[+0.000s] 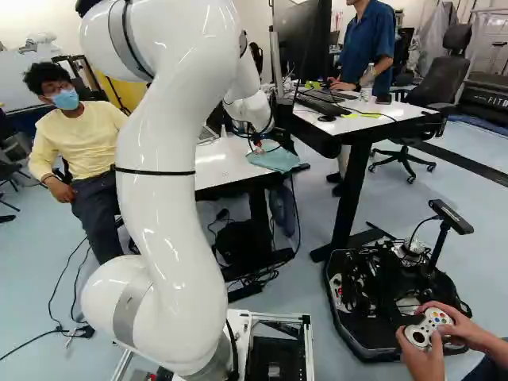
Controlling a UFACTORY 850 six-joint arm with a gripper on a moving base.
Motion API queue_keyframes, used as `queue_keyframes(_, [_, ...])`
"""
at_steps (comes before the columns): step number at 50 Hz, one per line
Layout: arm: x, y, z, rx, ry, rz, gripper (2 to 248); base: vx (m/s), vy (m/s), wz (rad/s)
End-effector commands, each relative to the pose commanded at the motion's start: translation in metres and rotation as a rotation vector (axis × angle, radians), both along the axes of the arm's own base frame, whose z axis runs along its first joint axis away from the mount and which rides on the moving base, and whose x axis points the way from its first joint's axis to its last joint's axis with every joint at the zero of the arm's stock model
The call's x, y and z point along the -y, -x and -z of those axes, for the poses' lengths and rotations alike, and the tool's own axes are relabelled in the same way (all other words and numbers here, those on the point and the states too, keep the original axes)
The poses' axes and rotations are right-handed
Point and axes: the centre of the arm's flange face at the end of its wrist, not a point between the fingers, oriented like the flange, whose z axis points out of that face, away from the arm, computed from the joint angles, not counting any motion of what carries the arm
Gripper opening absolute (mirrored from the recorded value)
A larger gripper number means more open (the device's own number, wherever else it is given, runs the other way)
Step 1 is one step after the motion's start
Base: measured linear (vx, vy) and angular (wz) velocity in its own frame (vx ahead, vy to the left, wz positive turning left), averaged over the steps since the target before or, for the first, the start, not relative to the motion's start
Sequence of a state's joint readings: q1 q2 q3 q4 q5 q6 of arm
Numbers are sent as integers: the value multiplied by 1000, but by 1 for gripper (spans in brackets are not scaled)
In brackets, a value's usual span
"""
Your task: Clean the table with the green towel
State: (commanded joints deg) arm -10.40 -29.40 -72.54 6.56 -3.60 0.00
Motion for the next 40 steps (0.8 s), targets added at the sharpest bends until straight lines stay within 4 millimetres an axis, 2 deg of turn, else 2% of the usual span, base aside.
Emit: queue_keyframes(40, [-1,5,4,-65,-15,-8,247,0,0,0])
